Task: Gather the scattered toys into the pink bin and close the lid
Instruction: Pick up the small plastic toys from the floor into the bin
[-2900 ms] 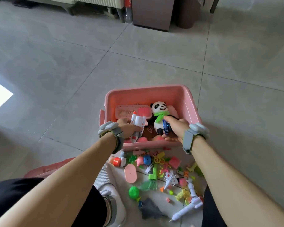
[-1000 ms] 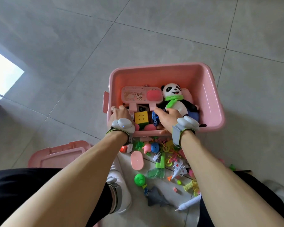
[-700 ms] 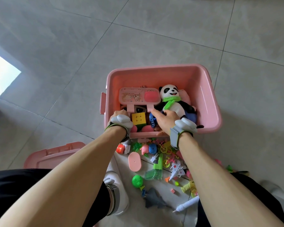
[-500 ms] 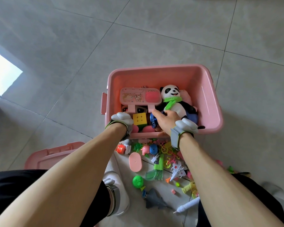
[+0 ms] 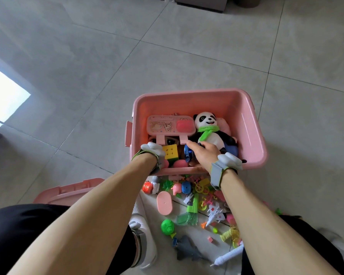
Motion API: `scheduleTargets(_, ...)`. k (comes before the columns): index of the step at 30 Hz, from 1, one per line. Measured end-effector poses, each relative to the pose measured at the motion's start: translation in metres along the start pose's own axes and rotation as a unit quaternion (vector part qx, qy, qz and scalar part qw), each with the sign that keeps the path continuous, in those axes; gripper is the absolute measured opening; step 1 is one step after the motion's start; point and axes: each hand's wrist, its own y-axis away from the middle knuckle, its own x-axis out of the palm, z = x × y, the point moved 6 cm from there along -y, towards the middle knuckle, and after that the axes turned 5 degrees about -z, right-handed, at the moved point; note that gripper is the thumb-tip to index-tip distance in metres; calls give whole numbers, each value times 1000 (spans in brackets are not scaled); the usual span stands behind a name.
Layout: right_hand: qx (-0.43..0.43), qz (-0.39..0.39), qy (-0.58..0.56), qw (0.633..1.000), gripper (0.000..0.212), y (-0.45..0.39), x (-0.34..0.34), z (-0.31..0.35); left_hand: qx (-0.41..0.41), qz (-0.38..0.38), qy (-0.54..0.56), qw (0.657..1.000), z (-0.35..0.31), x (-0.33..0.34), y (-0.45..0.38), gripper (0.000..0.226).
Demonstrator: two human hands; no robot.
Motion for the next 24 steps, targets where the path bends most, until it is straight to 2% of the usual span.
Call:
scheduleTargets(3,38,28,-86,995,52,7,-1,-6,-38,-41,37,998,2,-5,16,36)
scheduleTargets(6,12,7,-61,998,34,17,-13,-2,-50,-95,170,980,2,-8,32,41)
scheduleTargets(11,-36,-11,-61,997,29,52,-42,9,44,-193,375,906,-31,-26,83,34)
scheduleTargets(14,-60,-7,-59,996,23,77,-61,11,136,-173,462,859,-58,-35,115,50)
scheduleTargets(17,-61,7,-81,995,19,101,-76,14,199,-148,479,842,-70,-50,143,59)
scheduleTargets(19,-68,7,-88,994,19,115,-89,15,239,-125,449,852,-79,-62,162,54)
scheduleTargets(22,-63,20,-99,993,38,129,-108,11,299,-82,418,854,-90,-71,184,57)
scheduleTargets(24,-53,39,-120,991,41,136,-114,9,332,-85,387,856,-92,-73,191,57)
